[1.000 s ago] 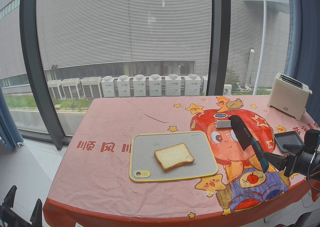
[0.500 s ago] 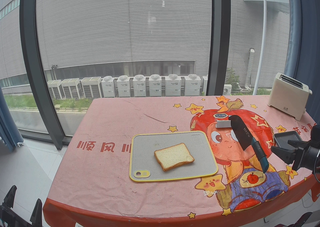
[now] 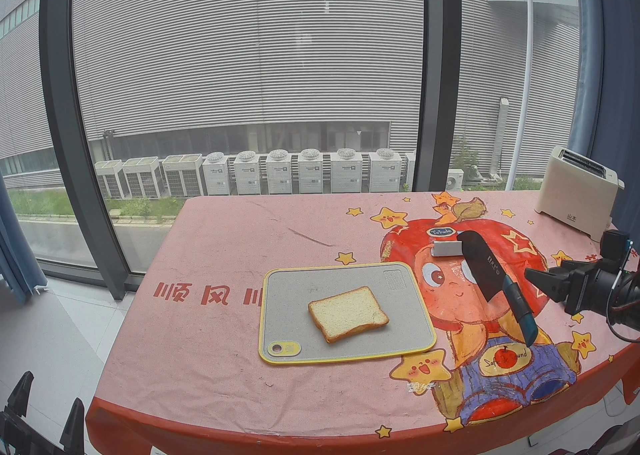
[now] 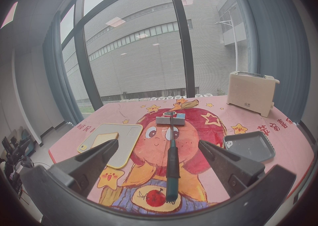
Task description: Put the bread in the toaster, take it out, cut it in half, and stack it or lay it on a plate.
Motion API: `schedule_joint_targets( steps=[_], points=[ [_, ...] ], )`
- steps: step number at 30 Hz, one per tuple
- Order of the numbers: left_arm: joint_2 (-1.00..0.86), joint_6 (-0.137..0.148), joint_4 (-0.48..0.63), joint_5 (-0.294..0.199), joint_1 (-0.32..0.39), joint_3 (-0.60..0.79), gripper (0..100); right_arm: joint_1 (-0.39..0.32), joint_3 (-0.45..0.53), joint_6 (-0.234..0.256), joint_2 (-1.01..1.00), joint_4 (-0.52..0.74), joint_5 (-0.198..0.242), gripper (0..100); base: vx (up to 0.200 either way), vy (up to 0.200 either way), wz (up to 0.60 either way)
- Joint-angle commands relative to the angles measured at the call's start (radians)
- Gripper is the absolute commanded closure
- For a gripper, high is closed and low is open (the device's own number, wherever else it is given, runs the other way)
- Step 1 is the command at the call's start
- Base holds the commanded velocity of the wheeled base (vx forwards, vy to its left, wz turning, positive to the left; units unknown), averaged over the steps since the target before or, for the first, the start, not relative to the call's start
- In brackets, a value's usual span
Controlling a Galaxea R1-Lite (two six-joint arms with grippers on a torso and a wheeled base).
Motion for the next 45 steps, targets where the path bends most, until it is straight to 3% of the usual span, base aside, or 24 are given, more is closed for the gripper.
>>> schedule_joint_targets(
  steps=[1,19,45],
  points=[
    [-0.013,0.0,0.0,0.0,0.0,0.018,0,-0.002,0.002,-0.002,0.135,-0.051,0.001,0,0.0,0.0,0.0],
    [-0.013,0.0,0.0,0.0,0.0,0.018,0,-0.045,0.022,-0.017,0.413,-0.28,0.004,0,0.0,0.0,0.0],
    [-0.013,0.0,0.0,0.0,0.0,0.018,0,-0.033,0.039,-0.017,0.466,-0.287,0.006,0,0.0,0.0,0.0]
  ],
)
